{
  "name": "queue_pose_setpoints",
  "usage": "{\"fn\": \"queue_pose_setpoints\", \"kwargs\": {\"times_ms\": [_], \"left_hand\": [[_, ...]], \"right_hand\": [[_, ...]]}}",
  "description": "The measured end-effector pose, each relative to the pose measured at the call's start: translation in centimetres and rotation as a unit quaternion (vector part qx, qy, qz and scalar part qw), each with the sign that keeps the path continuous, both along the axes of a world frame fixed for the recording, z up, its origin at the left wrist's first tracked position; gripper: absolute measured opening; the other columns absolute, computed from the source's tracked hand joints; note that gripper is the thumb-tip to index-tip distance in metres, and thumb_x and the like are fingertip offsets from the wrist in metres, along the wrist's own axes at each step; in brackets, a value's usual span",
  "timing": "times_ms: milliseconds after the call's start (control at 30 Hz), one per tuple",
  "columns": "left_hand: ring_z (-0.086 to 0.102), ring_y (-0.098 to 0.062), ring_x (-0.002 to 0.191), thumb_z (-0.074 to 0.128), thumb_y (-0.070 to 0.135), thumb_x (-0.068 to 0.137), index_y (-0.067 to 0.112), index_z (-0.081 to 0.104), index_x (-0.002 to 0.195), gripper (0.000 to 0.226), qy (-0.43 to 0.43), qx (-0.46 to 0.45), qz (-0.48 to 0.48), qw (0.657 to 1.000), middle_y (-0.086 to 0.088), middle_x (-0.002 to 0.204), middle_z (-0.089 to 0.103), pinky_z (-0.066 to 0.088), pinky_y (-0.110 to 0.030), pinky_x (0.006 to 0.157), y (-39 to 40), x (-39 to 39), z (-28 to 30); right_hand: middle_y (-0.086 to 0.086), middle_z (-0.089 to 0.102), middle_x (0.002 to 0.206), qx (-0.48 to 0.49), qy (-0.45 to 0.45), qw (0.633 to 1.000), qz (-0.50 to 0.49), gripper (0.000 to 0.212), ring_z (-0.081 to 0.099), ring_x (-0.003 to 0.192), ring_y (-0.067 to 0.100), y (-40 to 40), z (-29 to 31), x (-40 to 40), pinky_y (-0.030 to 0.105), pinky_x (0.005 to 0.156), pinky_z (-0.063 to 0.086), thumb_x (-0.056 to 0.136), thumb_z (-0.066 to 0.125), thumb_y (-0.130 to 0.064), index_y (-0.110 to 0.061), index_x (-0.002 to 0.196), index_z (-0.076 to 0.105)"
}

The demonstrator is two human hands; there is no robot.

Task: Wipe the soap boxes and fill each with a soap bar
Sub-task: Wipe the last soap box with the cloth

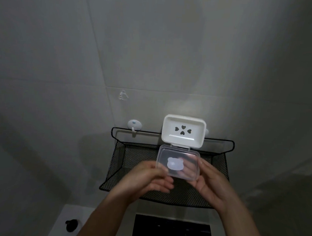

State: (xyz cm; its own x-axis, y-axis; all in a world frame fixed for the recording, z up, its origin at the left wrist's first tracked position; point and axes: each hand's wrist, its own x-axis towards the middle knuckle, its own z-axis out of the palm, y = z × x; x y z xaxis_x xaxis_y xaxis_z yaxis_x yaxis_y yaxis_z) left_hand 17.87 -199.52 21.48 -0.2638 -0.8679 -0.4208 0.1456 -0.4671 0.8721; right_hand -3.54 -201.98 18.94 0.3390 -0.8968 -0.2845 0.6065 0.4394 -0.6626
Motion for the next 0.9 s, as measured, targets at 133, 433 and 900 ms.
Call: {"fn": "queue_pose_setpoints", "kwargs": {"times_ms": [133, 433, 900], "left_hand": [[0.070, -0.022, 0.078, 0.064, 0.000, 0.087, 0.003, 0.063, 0.115, 0.029, -0.310, -0.080, -0.012, 0.947, -0.014, 0.093, 0.072, 0.059, -0.034, 0.073, -1.4, 2.4, -0.3], [0.060, -0.017, 0.112, 0.079, 0.023, 0.080, 0.027, 0.065, 0.126, 0.048, -0.593, -0.182, -0.175, 0.765, -0.001, 0.126, 0.065, 0.047, -0.031, 0.095, -3.9, -0.2, -2.5], [0.068, -0.015, 0.071, 0.068, 0.005, 0.083, 0.023, 0.072, 0.071, 0.023, -0.409, -0.206, 0.124, 0.880, 0.007, 0.071, 0.071, 0.054, -0.030, 0.067, -2.8, 1.4, 3.8]], "right_hand": [[0.031, 0.063, 0.129, -0.006, 0.004, 1.000, -0.019, 0.043, 0.065, 0.116, 0.041, 0.1, 0.3, -1.3, 0.048, 0.083, 0.061, 0.094, 0.053, -0.010, 0.007, 0.133, 0.054], [0.028, 0.067, 0.123, -0.010, 0.039, 0.998, -0.044, 0.042, 0.069, 0.111, 0.039, 0.4, 1.0, -1.7, 0.045, 0.075, 0.063, 0.089, 0.057, -0.013, 0.007, 0.126, 0.057], [0.024, 0.069, 0.122, -0.017, 0.046, 0.996, -0.077, 0.044, 0.070, 0.110, 0.036, 0.4, 0.9, -1.9, 0.043, 0.074, 0.063, 0.087, 0.057, -0.015, 0.002, 0.127, 0.057]]}}
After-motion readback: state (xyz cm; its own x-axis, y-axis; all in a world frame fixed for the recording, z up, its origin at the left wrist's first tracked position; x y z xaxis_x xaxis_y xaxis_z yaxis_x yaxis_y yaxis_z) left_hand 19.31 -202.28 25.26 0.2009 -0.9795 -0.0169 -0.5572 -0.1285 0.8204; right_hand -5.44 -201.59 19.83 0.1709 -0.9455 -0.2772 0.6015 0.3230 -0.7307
